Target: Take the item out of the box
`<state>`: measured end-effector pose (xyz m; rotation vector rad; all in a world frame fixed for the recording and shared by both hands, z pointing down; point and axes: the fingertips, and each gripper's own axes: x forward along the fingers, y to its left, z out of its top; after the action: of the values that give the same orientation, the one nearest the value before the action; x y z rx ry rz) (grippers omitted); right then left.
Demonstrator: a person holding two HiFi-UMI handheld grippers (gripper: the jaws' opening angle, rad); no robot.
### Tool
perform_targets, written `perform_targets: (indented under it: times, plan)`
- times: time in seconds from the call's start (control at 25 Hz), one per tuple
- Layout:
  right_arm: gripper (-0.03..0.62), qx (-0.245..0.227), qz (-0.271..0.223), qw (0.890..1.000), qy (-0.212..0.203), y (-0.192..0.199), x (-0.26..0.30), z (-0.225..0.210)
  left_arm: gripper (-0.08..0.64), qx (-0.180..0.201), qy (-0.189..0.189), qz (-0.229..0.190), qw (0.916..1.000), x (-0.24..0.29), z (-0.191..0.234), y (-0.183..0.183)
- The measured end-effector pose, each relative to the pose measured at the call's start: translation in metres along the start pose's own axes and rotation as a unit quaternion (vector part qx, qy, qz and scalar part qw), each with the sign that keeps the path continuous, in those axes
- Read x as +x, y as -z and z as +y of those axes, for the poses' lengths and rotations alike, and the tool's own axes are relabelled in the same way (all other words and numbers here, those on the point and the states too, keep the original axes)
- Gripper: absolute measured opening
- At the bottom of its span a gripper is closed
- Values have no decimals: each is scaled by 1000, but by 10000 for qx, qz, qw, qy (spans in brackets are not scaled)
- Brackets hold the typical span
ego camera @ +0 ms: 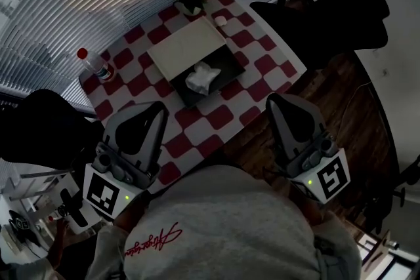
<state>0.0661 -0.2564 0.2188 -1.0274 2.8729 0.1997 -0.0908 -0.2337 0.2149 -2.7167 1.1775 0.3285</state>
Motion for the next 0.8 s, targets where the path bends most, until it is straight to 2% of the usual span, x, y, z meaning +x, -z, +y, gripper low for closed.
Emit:
perform_targets:
  times: [0.32,0.44,0.8]
  plan:
    - [11,-39,140,9992,-379,10,15,-4,17,84,-345,34,9994,-3,4,2]
    - [11,51,36,9982,-594,8,20,-3,17,92,-491,22,9987,-4,7,2]
    - [25,270,-18,9964,-808,11,37,-6,17,128,-761,99,9970,-13,13,3]
